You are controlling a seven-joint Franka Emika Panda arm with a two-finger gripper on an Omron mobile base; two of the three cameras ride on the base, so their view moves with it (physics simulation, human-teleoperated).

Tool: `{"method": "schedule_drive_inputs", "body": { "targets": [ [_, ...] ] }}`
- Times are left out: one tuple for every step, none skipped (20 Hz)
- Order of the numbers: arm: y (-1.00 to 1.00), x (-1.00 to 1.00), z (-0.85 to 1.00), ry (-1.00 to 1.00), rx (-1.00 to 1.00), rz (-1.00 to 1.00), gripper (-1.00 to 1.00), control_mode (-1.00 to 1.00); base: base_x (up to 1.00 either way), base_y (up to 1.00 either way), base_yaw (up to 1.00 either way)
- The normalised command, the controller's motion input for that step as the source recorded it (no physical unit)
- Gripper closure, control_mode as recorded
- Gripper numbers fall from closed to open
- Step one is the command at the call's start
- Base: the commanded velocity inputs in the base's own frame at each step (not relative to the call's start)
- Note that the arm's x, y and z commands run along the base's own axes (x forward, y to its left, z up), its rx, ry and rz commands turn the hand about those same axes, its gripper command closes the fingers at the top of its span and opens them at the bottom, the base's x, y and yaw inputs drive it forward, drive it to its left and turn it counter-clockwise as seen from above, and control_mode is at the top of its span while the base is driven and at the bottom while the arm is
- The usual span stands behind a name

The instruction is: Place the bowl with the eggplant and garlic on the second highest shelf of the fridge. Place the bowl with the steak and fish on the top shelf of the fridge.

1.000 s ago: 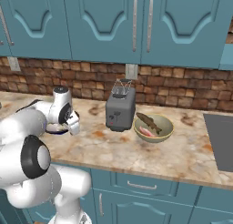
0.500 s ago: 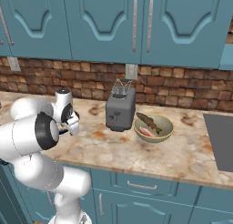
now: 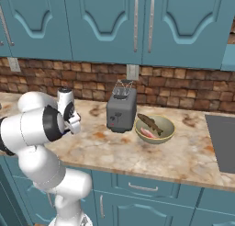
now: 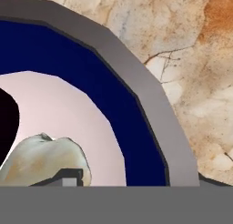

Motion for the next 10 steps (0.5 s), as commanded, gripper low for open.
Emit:
{"method": "schedule_drive_inputs", "body": {
  "targets": [
    [0.00,0.00,0.00,0.00,0.00,0.00,1.00,-1.00,0.00,0.00,0.00],
    [0.00,-0.01,0.00,0.00,0.00,0.00,1.00,-1.00,0.00,0.00,0.00],
    [0.00,-0.17,0.00,0.00,0.00,0.00,1.00,-1.00,0.00,0.00,0.00],
    [0.00,-0.36,0.00,0.00,0.00,0.00,1.00,-1.00,0.00,0.00,0.00],
    [0.00,-0.49,0.00,0.00,0.00,0.00,1.00,-1.00,0.00,0.00,0.00],
    [0.00,-0.66,0.00,0.00,0.00,0.00,1.00,-1.00,0.00,0.00,0.00],
    [-0.05,-0.81,0.00,0.00,0.00,0.00,1.00,-1.00,0.00,0.00,0.00],
    [-0.01,-0.96,0.00,0.00,0.00,0.00,1.00,-1.00,0.00,0.00,0.00],
    [0.00,-0.92,-0.30,0.00,0.00,0.00,1.00,-1.00,0.00,0.00,0.00],
    [0.00,-0.89,-0.39,0.00,0.00,0.00,1.00,-1.00,0.00,0.00,0.00]
  ]
}}
